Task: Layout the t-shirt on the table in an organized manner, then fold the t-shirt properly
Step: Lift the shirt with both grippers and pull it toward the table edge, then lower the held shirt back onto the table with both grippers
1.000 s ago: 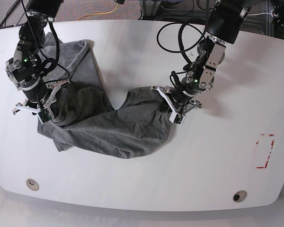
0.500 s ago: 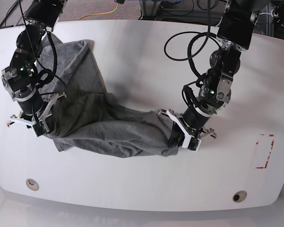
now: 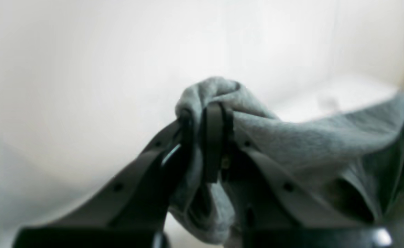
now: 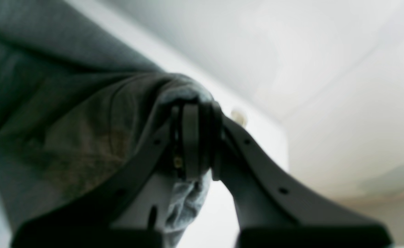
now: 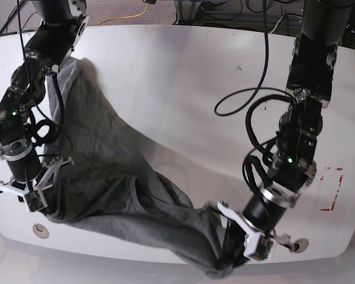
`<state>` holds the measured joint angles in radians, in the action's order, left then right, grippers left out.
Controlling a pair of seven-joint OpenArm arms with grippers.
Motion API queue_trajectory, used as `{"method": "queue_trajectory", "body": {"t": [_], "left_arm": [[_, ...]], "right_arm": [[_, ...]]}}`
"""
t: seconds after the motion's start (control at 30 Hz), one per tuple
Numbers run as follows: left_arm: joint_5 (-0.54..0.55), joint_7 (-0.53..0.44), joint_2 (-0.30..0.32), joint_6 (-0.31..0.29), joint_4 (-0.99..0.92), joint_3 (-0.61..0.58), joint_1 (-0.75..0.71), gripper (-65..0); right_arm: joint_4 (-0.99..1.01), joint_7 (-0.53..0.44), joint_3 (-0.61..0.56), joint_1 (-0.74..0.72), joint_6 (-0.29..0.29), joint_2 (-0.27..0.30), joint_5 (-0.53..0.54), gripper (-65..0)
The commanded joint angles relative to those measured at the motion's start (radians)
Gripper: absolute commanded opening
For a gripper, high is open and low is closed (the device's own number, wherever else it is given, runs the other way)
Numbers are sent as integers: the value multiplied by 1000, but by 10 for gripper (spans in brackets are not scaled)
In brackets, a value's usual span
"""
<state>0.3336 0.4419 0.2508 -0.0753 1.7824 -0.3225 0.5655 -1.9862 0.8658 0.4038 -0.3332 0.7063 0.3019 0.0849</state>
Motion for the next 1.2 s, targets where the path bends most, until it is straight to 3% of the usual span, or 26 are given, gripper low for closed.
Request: {"method": "queue_trajectory", "body": {"t": [0.0,0.13,0.33,0.7,0.9,1.17], "left_arm": [[-4,-25,5,10,17,20,116,-650],[-24,21,3,10,15,39,221,-650],[-8,185,-20,10,49,92,353,-615],[-6,257,-21,10,63,247,569,-543],[-6,326,-21,9,63,308,666,-543],[51,407,-18,9,115,309,627,-543]], "right_arm": [[23,-23,1,-96,-8,15,6,-647],[80,-23,-13,-197,-8,15,6,-642],[155,-23,-95,-366,-8,38,-72,-644],[222,-21,-182,-582,-8,46,-95,-644],[229,3,-188,-599,-8,46,-95,-644],[224,26,-182,-499,-8,46,-92,-644]]}}
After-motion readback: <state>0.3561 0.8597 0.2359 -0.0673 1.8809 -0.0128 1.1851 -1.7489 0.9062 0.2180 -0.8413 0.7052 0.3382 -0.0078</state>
